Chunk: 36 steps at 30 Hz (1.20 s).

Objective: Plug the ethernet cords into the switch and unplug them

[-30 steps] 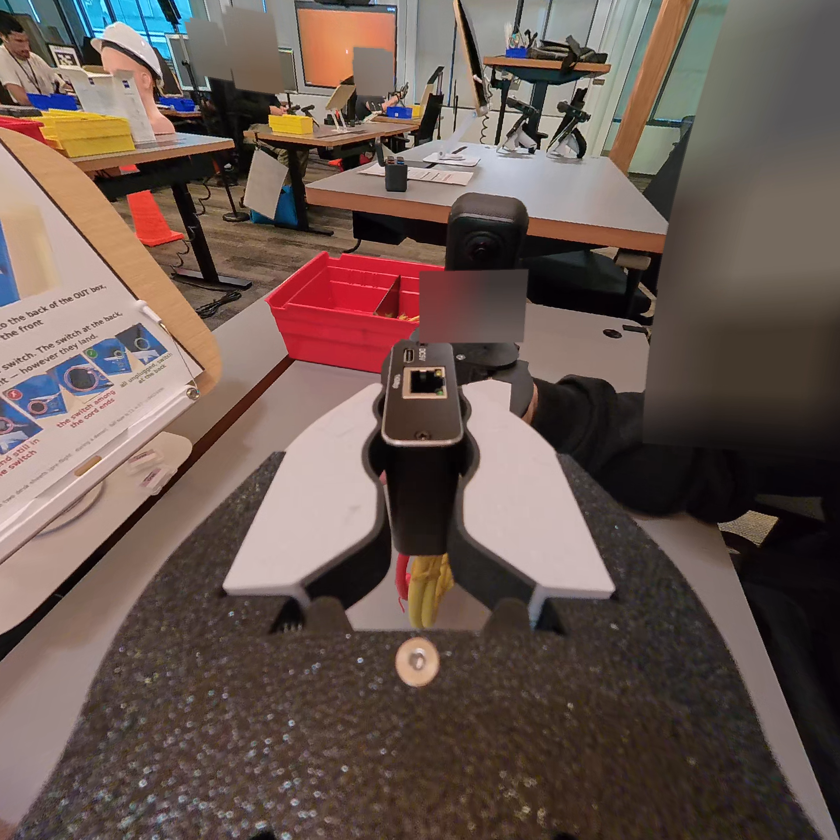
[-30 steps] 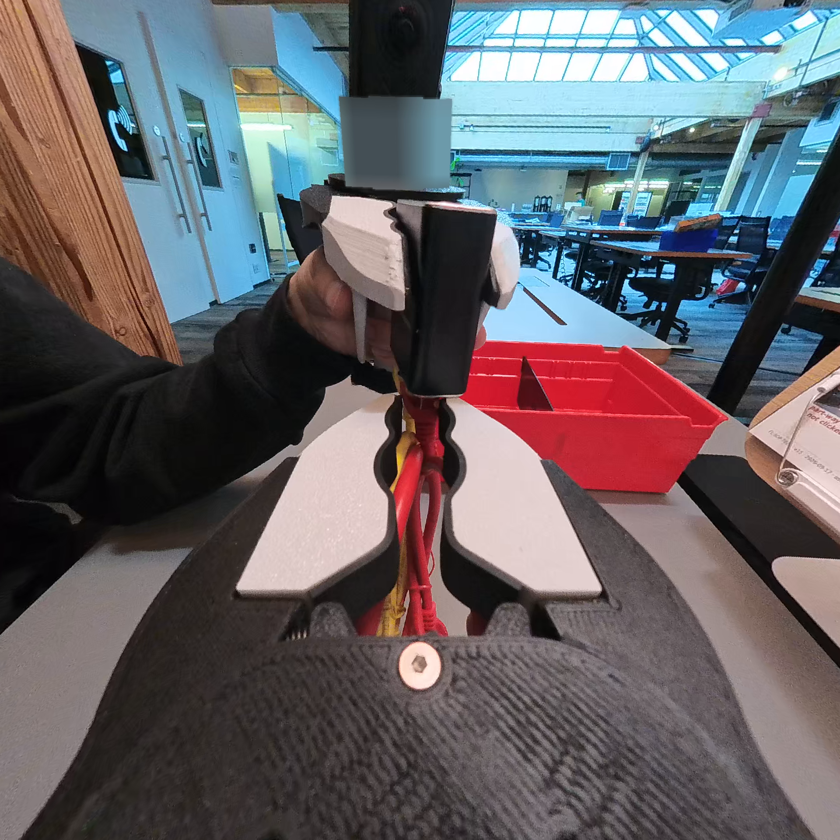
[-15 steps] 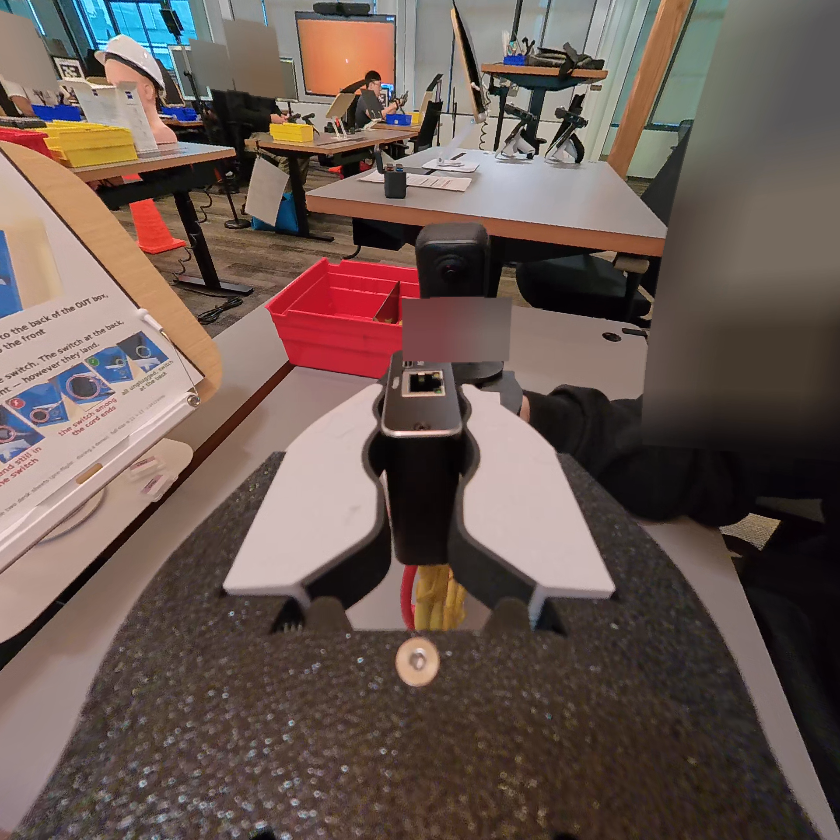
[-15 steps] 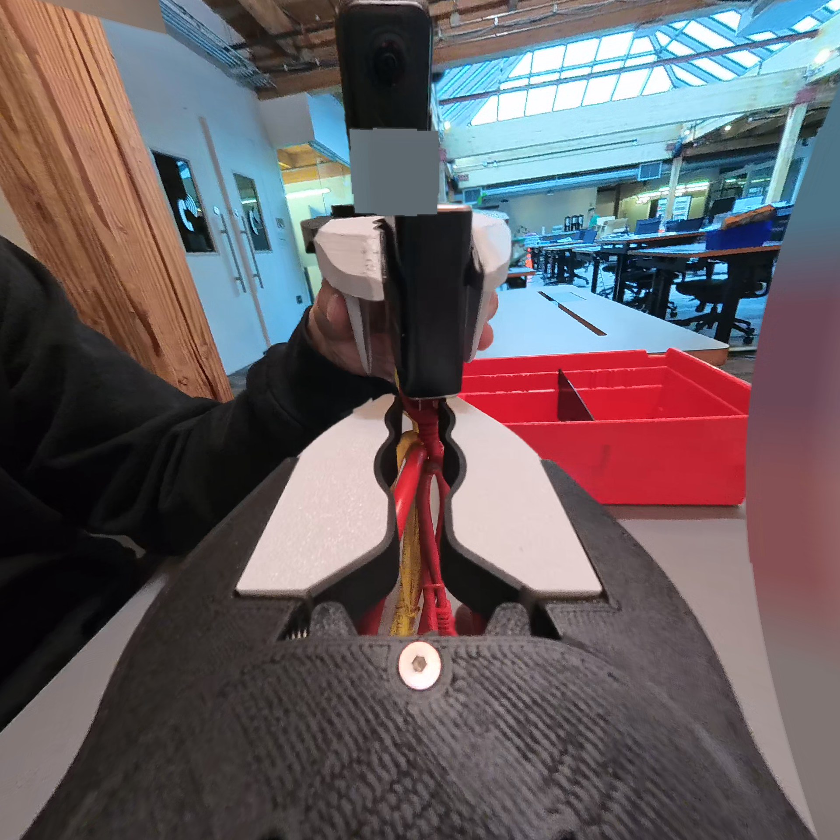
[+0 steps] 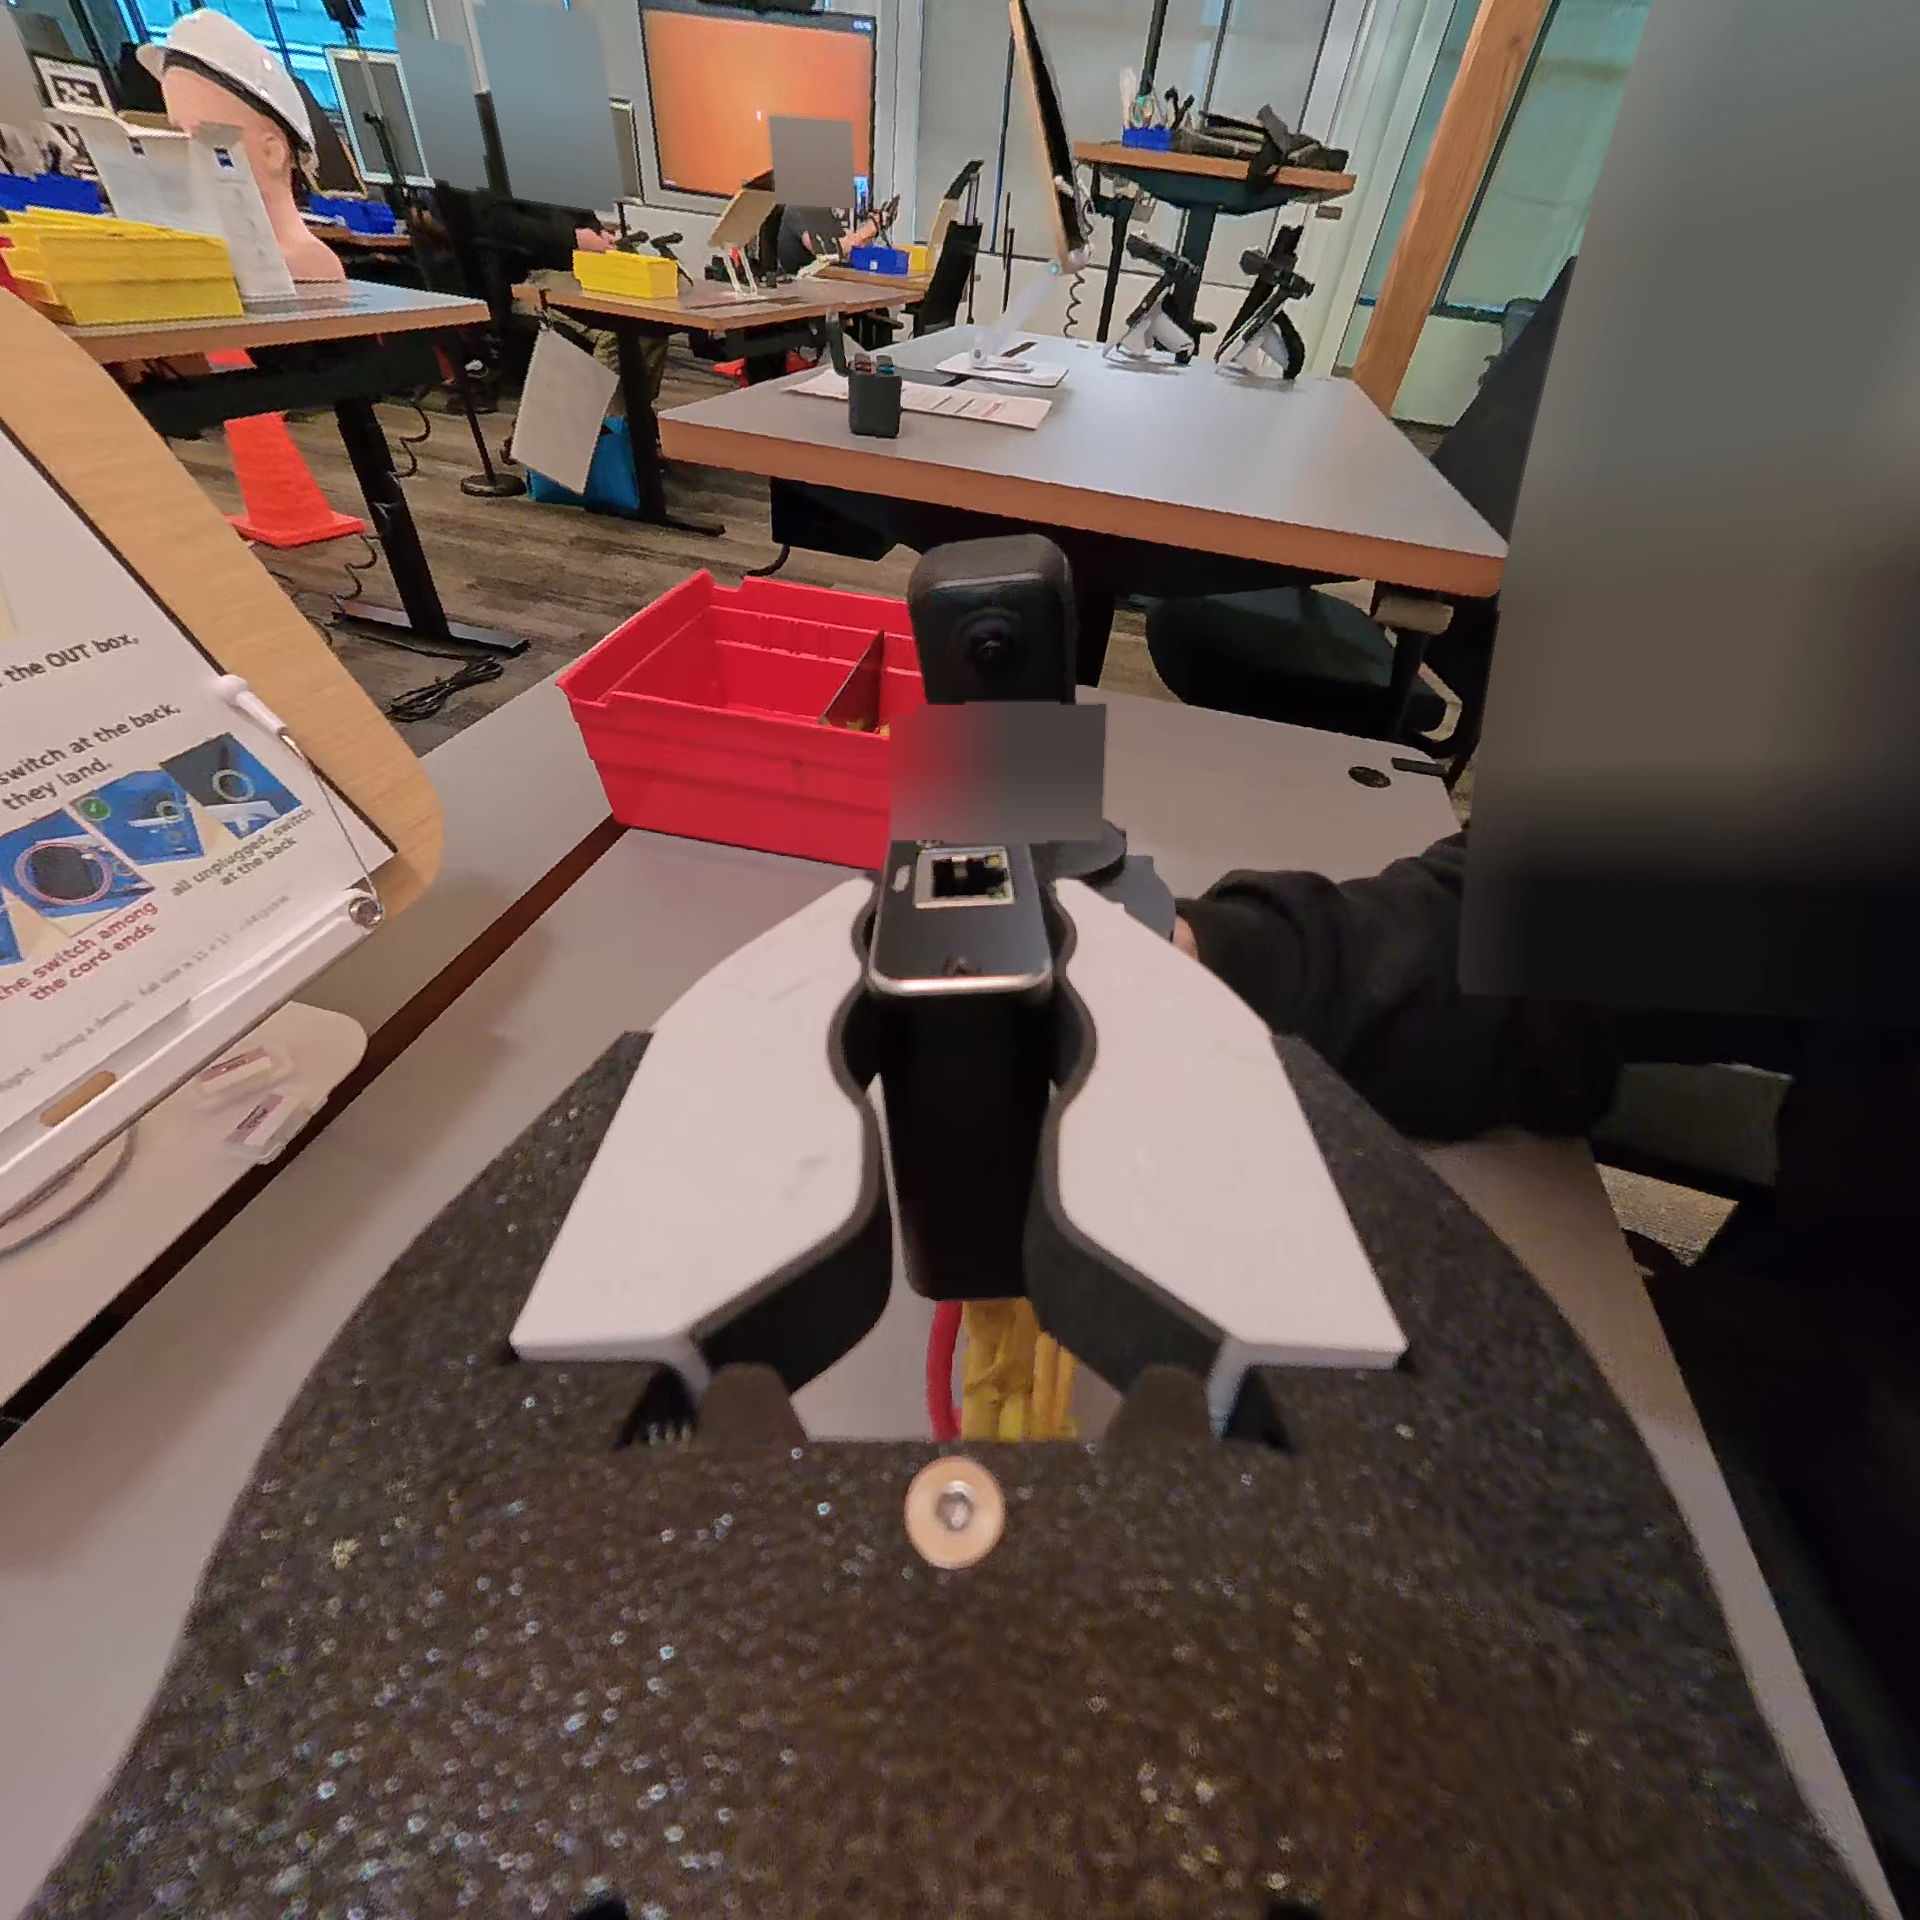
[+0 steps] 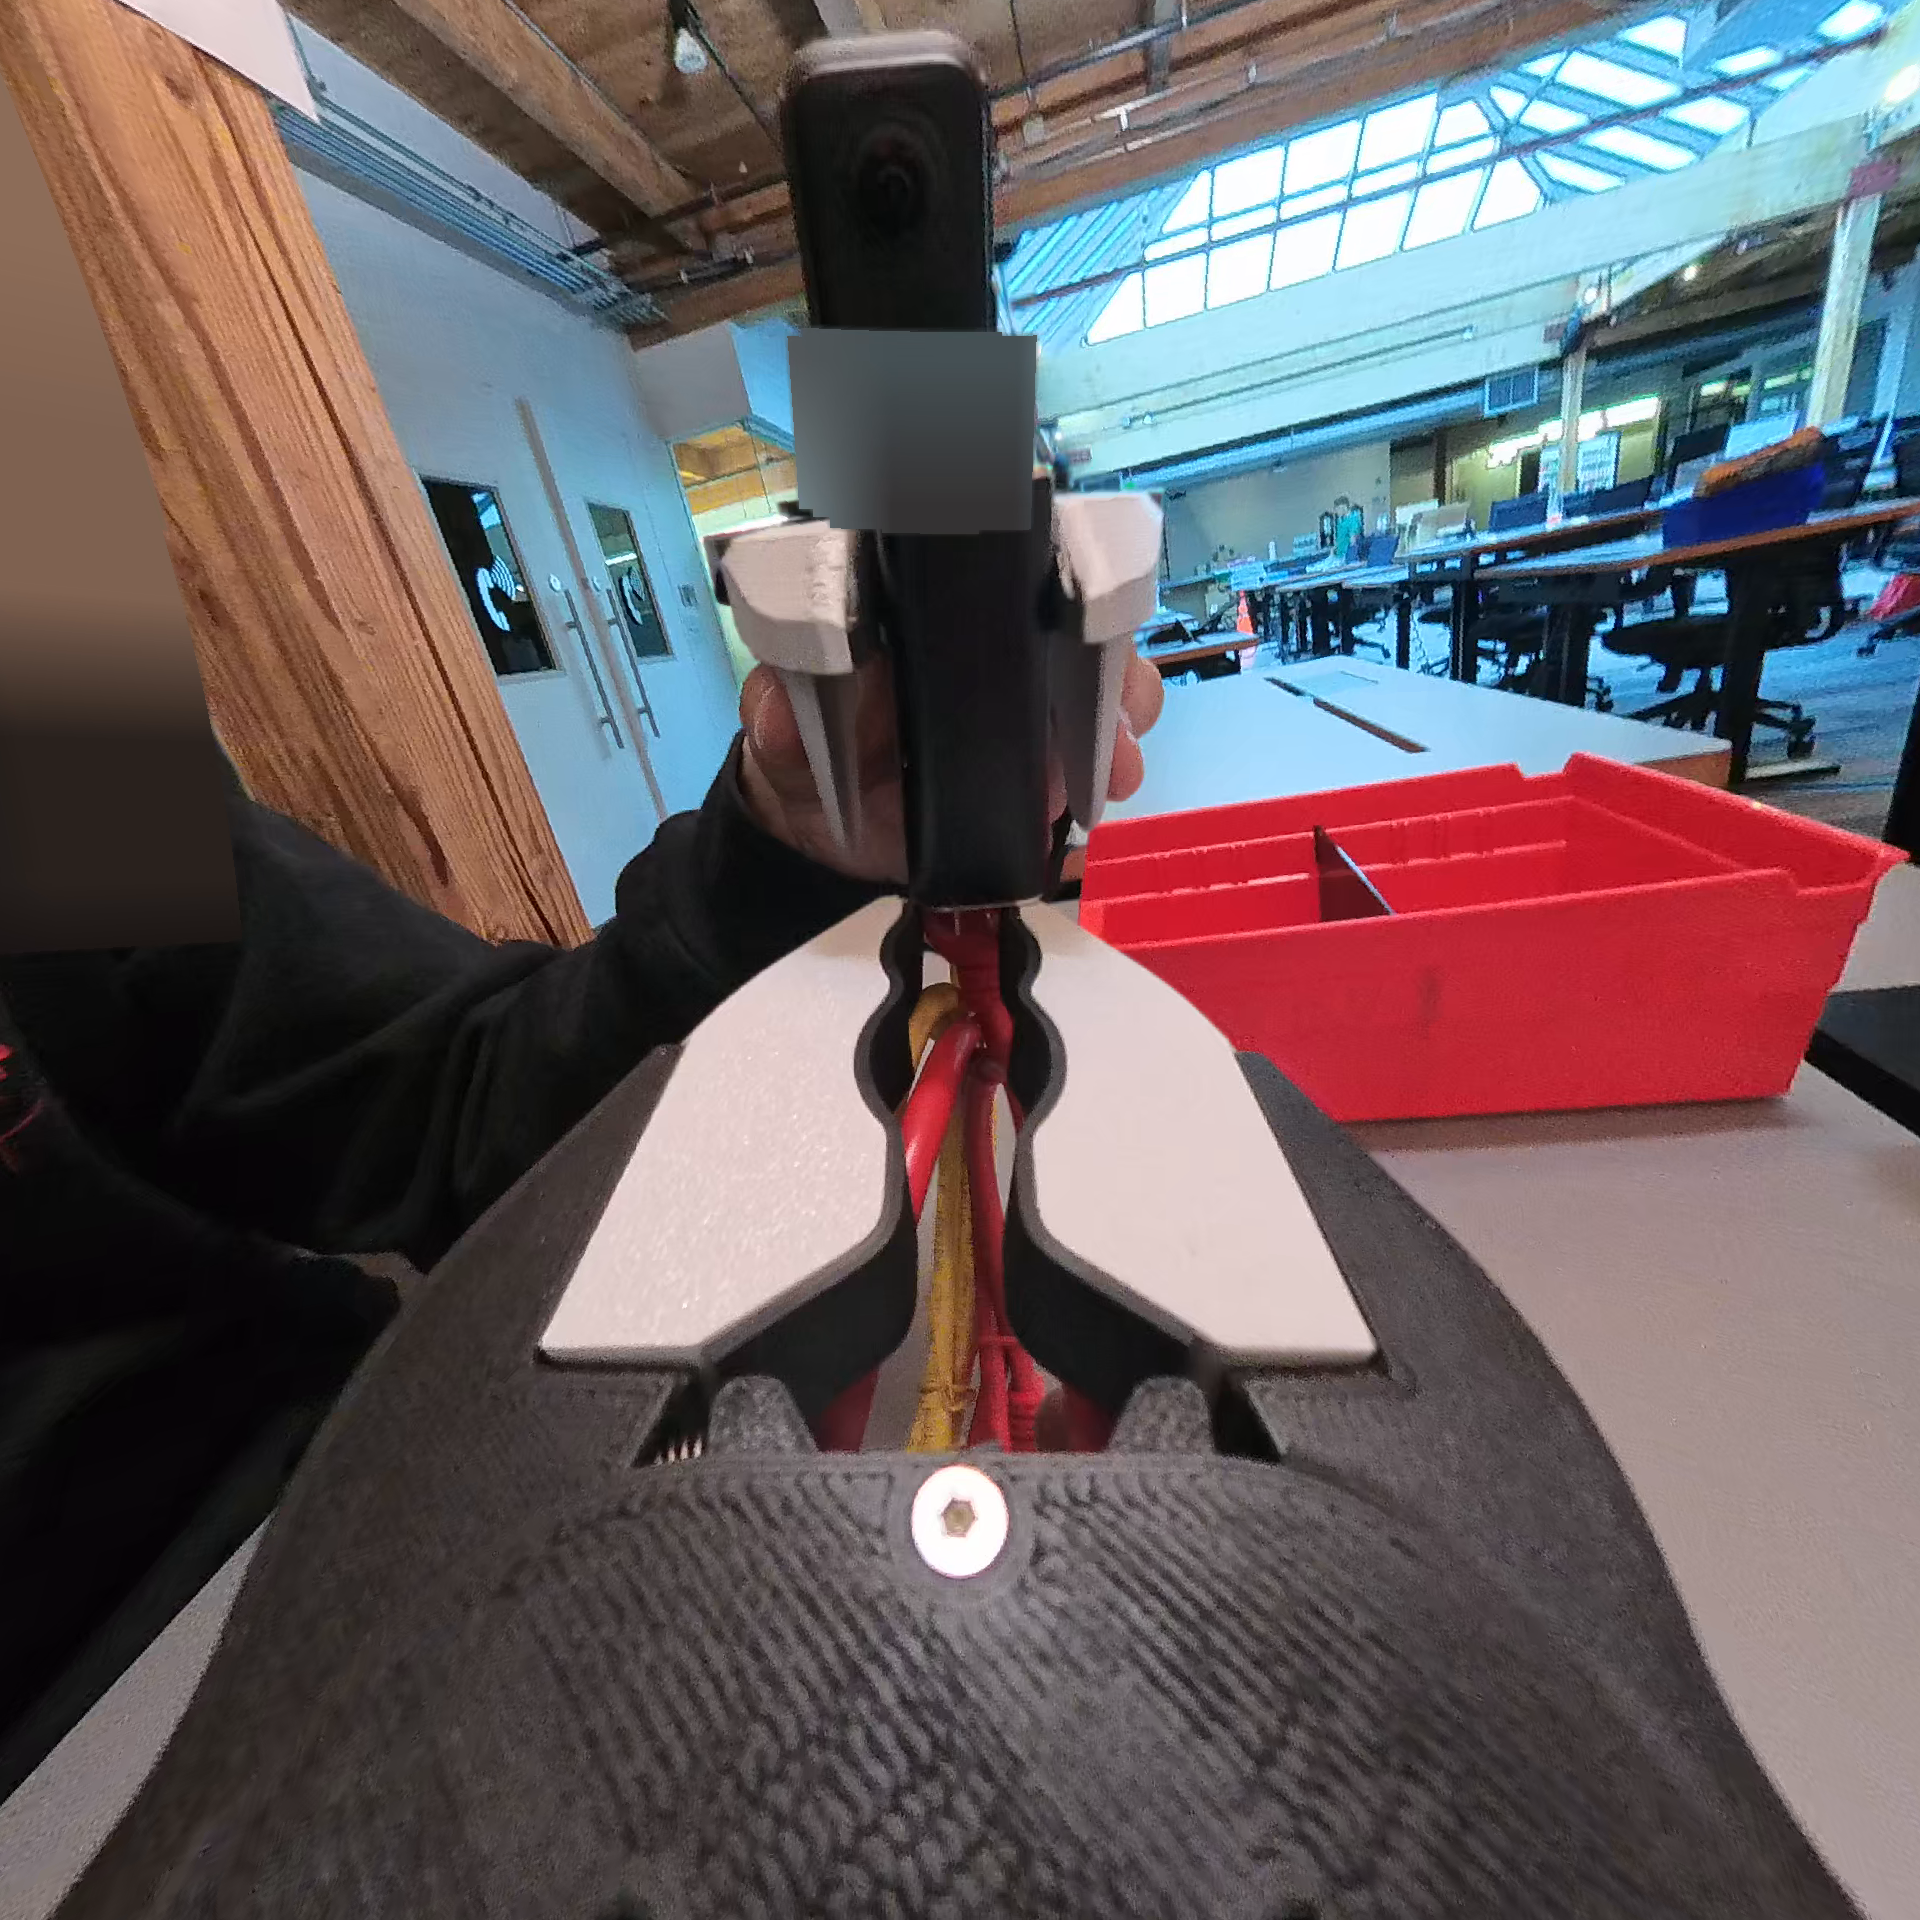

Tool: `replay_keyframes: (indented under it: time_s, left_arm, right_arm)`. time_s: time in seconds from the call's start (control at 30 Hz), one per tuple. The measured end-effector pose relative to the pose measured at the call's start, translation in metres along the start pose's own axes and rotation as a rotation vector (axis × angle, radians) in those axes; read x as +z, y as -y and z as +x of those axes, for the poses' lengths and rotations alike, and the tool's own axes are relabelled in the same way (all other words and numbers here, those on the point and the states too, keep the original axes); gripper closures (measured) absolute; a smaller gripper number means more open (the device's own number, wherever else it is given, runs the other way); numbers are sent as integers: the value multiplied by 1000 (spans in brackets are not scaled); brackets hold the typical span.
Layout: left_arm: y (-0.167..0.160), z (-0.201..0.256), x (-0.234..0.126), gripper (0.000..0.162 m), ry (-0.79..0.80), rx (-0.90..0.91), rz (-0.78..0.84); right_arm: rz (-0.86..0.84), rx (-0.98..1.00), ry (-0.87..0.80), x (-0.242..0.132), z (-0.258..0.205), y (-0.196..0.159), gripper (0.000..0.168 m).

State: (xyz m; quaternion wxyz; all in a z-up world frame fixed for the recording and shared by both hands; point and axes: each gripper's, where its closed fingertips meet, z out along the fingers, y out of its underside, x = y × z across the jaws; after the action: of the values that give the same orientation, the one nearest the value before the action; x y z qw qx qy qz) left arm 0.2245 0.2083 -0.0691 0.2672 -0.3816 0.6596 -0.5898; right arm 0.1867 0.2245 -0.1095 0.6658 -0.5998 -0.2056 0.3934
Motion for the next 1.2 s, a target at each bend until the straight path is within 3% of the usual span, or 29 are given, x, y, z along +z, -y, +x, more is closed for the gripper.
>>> replay_keyframes:
  time_s: [0.3,0.63,0.83,1.0,1.2]
  left_arm:
    - [-24,-10,7,135,46,-21,-146]
    - [-19,-14,9,135,21,-110,-86]
    - [-23,-5,17,135,-51,-191,-33]
    - [-15,11,27,135,-58,-192,-71]
    - [24,56,35,135,-133,-209,-60]
  right_arm:
    - [-56,116,-3,-10,8,-15,153]
    - [-86,63,-72,-15,10,-11,154]
    - [-51,173,-113,-26,1,-16,154]
    - [-9,213,-155,-38,-14,-6,154]
    - [92,130,-204,-38,-60,26,154]
